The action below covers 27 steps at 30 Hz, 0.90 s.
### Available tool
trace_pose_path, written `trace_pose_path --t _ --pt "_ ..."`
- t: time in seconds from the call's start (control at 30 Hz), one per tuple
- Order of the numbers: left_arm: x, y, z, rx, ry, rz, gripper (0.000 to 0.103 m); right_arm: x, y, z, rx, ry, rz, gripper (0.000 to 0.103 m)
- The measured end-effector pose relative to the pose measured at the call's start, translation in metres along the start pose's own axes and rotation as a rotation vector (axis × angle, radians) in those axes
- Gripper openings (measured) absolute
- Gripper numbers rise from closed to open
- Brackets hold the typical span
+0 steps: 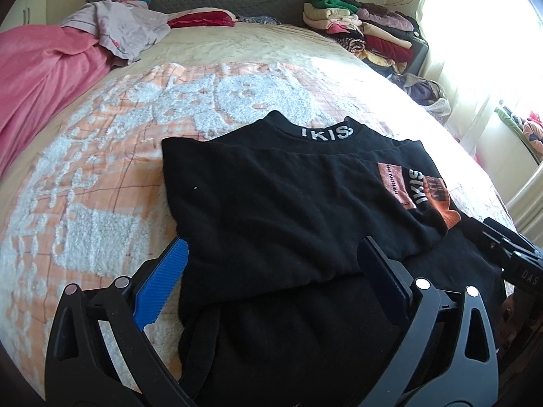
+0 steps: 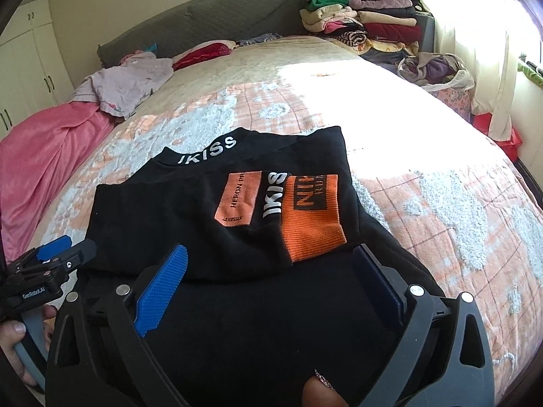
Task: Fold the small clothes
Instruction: 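Move both open tools away from the sleeves toward the sweatshirt hem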
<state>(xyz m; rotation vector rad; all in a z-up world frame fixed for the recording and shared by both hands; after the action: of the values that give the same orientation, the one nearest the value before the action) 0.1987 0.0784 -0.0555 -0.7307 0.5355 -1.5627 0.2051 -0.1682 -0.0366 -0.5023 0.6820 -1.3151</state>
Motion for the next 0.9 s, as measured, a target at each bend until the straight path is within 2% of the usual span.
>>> trace_pose_path --t 0.53,0.9 --pt "-0.037 -0.026 -0.027 0.026 -0.126 0.048 0.093 -0.008 -0.034 -0.001 0.046 -0.028 0.012 0.097" --pt "-0.023 -0.056 -0.037 0.016 -0.087 0.057 0.093 -0.004 -0.065 -0.004 0.083 -0.035 0.011 0.097"
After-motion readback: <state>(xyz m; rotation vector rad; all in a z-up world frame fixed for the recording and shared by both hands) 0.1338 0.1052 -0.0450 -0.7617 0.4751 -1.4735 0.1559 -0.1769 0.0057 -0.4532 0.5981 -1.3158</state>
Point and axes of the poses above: each gripper's, at about its wrist camera, not at the fingertips, and y roughly the way its jaws point, x to its right, z to its top, the point moved 4 cm from there along y, roughly the way its jaws point, and after that the axes turned 3 degrees about x, right-handed, at the moved point
